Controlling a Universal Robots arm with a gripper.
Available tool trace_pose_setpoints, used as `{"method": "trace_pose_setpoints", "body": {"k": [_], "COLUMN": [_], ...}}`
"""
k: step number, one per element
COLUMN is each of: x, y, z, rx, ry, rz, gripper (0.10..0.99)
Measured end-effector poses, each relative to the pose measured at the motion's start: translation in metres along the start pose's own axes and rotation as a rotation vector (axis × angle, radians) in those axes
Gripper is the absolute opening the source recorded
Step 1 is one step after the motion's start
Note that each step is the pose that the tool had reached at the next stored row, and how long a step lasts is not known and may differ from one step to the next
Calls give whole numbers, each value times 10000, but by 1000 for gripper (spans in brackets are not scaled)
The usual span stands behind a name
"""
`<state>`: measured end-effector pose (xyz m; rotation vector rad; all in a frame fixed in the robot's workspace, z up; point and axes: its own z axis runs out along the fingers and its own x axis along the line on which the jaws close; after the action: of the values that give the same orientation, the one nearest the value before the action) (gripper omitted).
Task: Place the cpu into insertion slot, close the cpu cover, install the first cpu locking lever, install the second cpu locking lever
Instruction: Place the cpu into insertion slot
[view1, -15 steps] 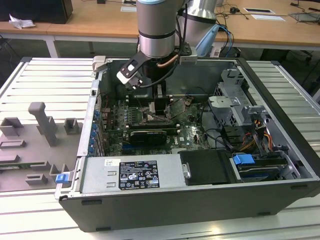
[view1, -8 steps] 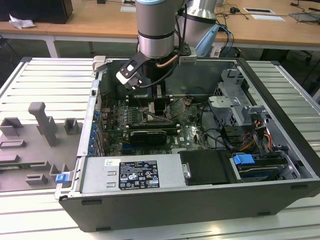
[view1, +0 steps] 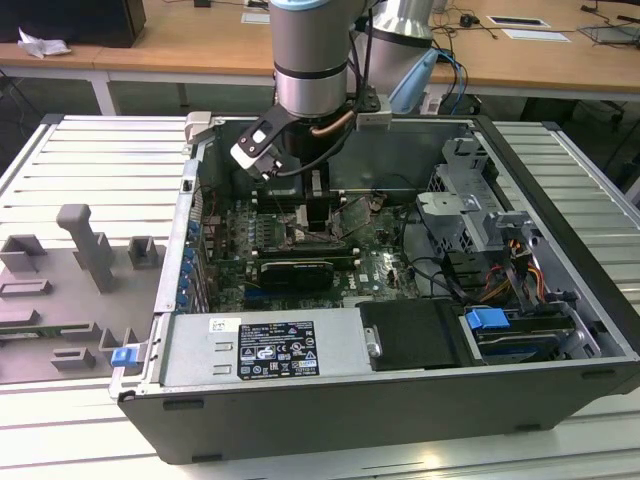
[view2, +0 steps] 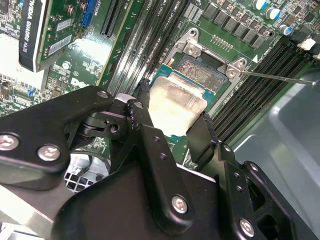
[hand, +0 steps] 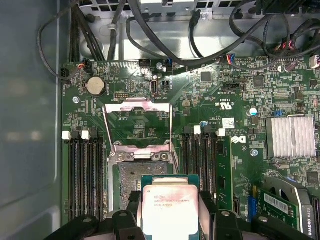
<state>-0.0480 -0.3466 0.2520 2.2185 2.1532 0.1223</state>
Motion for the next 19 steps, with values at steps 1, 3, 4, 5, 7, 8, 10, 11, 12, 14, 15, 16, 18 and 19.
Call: {"method": "trace_pose_setpoints", "body": {"k": [1, 3, 4, 5, 7, 8, 10, 11, 12, 14, 15, 16, 18, 19], "x": [-1, 21, 48, 80, 104, 105, 105, 106, 105, 105, 105, 105, 105, 105], "y": [-14, -23, -25, -27, -29, -29, -30, -31, -31, -32, -32, -32, -33, -34], "z": [-1, 6, 22, 31, 51, 55, 61, 66, 68, 76, 78, 82, 93, 99], "rx": [0, 1, 0, 2, 2, 5, 5, 4, 4, 6, 6, 5, 6, 7], "ry": [-1, -1, 0, -2, 2, 1, 4, 6, 6, 5, 5, 8, 8, 10], "rz": [-1, -1, -1, 0, -18, -48, -65, -72, -76, -86, -90, -94, -111, -122], "gripper": [537, 537, 537, 537, 537, 537, 537, 537, 537, 537, 537, 537, 537, 537]}}
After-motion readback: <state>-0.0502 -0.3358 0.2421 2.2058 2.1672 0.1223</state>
